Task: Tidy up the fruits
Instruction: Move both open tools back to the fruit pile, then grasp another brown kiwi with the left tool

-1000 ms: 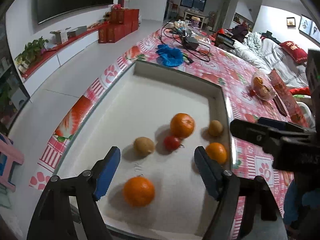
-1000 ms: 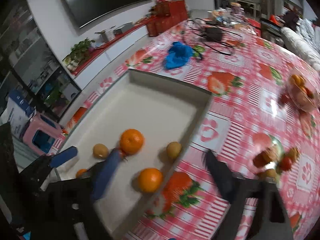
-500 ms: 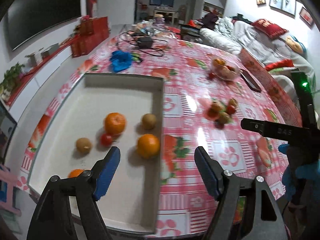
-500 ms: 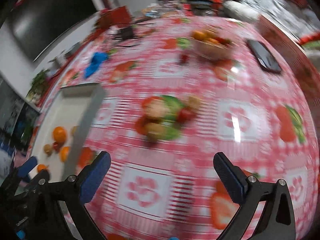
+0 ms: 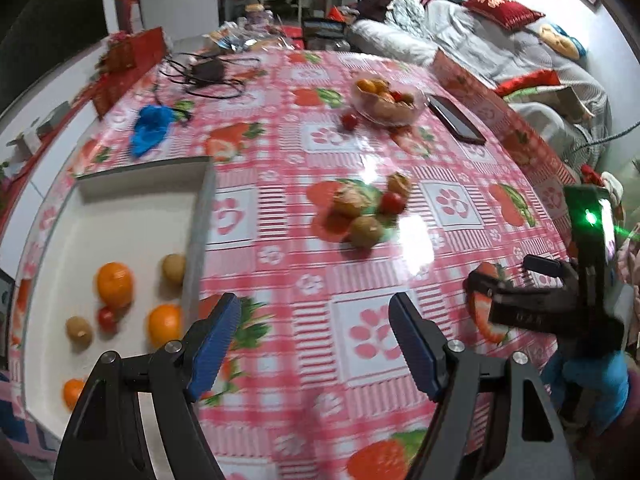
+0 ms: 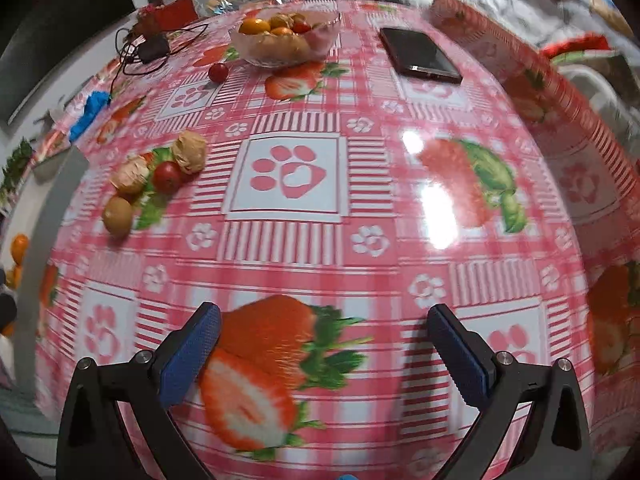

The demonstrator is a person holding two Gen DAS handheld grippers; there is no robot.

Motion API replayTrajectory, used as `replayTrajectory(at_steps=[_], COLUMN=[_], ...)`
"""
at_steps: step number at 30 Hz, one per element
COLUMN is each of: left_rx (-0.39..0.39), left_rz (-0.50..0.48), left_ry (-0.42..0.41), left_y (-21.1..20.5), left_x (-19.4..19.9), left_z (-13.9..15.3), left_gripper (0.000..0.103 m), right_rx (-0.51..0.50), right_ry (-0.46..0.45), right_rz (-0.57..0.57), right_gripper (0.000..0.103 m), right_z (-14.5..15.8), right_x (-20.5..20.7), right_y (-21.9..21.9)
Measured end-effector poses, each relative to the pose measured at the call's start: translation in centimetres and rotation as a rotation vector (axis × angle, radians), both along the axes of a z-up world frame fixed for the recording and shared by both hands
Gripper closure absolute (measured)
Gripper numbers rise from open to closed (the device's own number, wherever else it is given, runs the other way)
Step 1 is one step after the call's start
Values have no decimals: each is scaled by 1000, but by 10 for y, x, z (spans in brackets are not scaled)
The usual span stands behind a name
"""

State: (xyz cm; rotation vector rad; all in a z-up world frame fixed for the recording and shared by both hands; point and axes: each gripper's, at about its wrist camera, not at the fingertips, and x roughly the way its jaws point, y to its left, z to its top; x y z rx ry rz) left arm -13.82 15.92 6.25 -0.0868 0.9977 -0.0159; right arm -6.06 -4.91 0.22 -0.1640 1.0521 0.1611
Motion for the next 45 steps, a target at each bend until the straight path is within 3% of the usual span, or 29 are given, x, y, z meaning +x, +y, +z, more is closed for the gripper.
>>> replayTrajectory(at_steps=[11, 14, 22, 24, 31, 45], left_rx=[77, 95, 100, 95, 90, 100], left_rz=[2, 18, 35, 36, 9, 2], left_ry=[40, 62, 96, 84, 64, 21], left_y=[-41, -42, -43, -43, -45, -27], left_x=[57, 66, 83, 84, 84, 40], left_z=[-23, -34, -49, -50, -49, -49], left_gripper=[23, 24, 43, 46, 73, 73], right_rx=[10, 11, 13, 14, 14, 13], right_ry=[-153, -155, -158, -158, -158, -158], right_rz=[94, 98, 101, 101, 101, 101], right_gripper=[0, 0, 0, 0, 0, 0], right_z=[-5, -5, -4, -4, -4, -4], right_x=[-20, -20, -20, -20, -20, -20], right_y=[-4, -3, -3, -3, -3, -3])
